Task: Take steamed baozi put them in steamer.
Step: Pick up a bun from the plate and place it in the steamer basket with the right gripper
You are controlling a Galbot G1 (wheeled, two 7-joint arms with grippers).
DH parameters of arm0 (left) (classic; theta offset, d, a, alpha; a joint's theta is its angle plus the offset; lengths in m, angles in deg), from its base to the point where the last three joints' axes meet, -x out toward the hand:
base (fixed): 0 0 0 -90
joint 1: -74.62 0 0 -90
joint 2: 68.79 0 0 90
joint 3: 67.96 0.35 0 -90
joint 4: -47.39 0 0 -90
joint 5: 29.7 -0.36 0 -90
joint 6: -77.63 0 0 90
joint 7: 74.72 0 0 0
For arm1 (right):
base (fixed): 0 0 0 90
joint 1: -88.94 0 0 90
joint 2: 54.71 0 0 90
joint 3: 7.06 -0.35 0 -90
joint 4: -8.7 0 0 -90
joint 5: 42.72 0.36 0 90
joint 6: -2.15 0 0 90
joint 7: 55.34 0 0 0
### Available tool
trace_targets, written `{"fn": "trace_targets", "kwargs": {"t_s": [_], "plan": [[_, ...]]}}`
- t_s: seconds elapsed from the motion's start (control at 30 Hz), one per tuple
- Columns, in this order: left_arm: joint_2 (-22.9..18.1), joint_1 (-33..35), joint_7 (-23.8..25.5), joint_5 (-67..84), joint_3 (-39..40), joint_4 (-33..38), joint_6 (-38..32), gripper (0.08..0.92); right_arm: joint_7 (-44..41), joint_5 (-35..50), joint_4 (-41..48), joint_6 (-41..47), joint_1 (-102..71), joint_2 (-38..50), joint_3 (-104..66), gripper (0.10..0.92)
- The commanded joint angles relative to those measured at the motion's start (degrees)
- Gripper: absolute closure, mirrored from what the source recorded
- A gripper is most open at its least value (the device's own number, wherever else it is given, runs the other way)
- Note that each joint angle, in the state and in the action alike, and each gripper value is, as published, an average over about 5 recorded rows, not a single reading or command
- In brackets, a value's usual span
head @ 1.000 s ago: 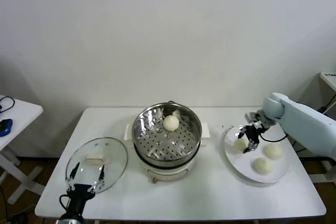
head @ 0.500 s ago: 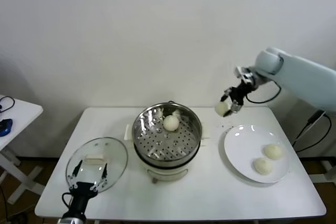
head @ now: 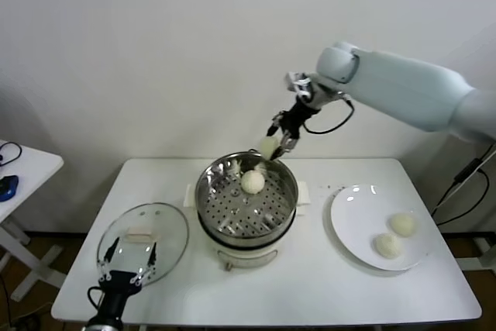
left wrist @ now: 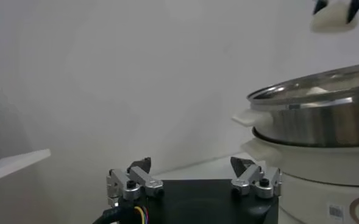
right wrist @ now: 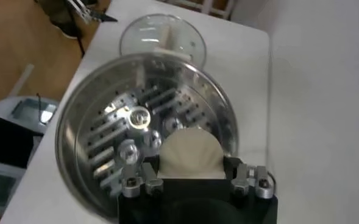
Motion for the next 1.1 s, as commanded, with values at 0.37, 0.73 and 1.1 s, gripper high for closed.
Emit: {"fn": "trace_targets", "kwargs": {"t_s": [0.37, 0.73, 1.1], "plan": [[-0.3, 0.2, 0.3, -0.1, -0.1, -0.2, 0.4, 0.177, -0.3, -2.8, 6.2, -0.8, -8.3, -12.6, 1.5, 0.349], [-0.5, 0.3, 0.7, -0.2, 0.0, -1.0, 0.2, 0.177, -0.5, -7.7, 8.3, -2.6, -10.8, -13.6, 1.4, 0.355], [-0.8, -0.7, 0.6, -0.9, 0.2, -1.2, 0.8, 0.177, -0.4, -9.3, 9.9, -3.7, -12.3, -15.0, 0.8, 0.355]]}}
